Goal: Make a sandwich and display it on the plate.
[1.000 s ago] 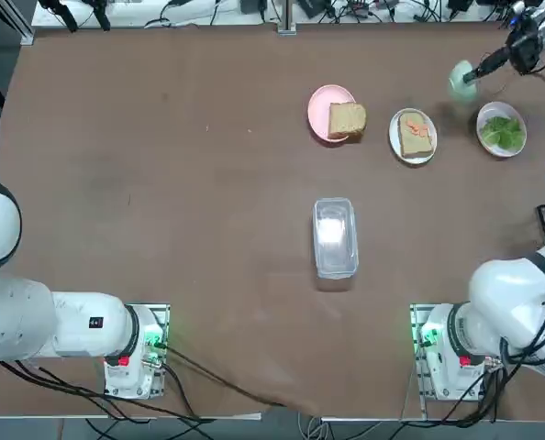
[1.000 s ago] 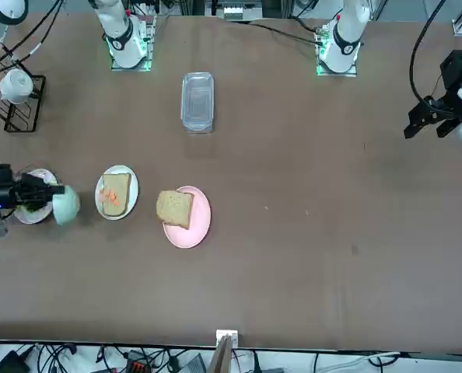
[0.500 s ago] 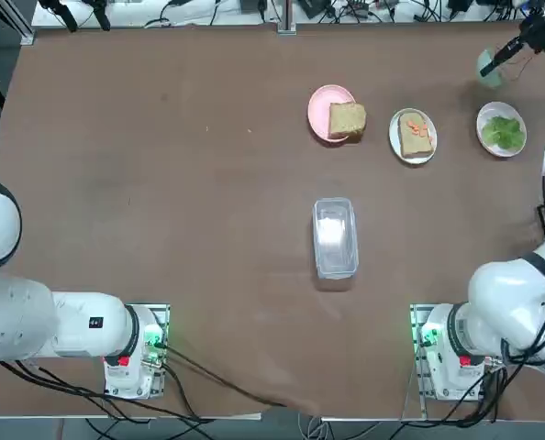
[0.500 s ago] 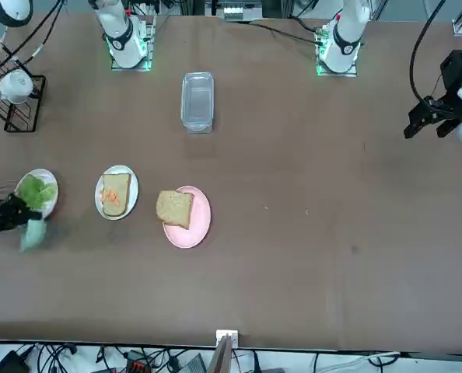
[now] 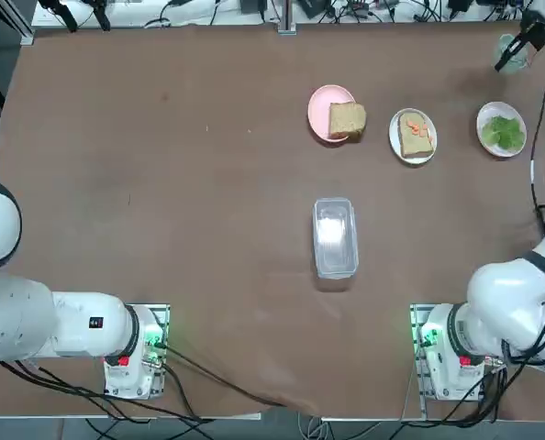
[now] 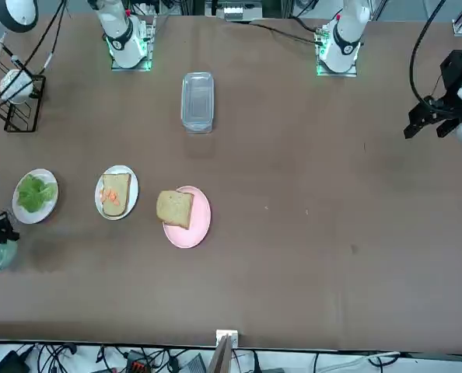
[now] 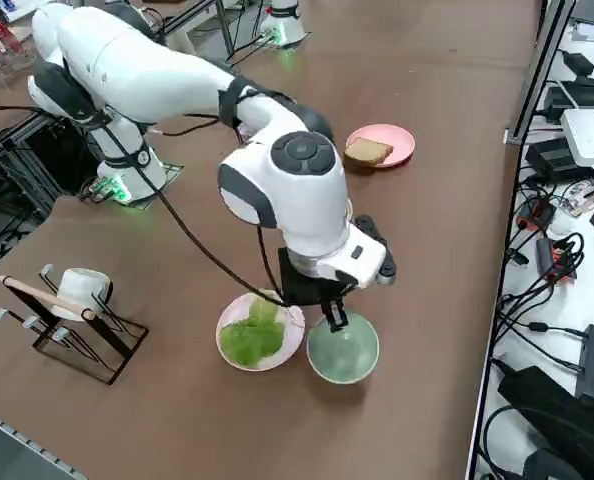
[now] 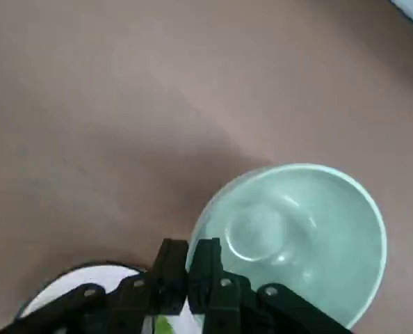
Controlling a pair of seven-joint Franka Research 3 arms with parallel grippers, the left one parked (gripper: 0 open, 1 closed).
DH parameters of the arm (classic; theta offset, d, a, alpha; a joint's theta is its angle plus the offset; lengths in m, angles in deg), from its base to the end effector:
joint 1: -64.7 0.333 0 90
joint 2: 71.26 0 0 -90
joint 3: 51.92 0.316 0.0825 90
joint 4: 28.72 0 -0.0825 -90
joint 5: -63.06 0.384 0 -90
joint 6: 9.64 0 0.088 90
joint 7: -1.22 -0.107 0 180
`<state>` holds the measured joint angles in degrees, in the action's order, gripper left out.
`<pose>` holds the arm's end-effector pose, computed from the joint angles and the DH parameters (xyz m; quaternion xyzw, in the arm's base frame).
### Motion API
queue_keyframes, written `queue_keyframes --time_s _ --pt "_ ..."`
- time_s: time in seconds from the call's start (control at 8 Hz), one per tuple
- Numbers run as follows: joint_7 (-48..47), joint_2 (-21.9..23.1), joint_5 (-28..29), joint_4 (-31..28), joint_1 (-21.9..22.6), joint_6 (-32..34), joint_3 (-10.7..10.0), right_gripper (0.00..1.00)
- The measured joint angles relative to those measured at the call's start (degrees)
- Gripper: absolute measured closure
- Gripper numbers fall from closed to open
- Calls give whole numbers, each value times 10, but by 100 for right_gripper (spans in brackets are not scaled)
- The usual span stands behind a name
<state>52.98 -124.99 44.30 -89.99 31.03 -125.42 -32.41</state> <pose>0.7211 -0.2944 0.2818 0.9470 0.3197 0.0162 0.0281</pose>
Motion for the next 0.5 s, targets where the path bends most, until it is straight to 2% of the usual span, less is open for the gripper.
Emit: queue_keyframes --time_s 0.5 --pt "-22 -21 -51 -43 3 -60 -1 96"
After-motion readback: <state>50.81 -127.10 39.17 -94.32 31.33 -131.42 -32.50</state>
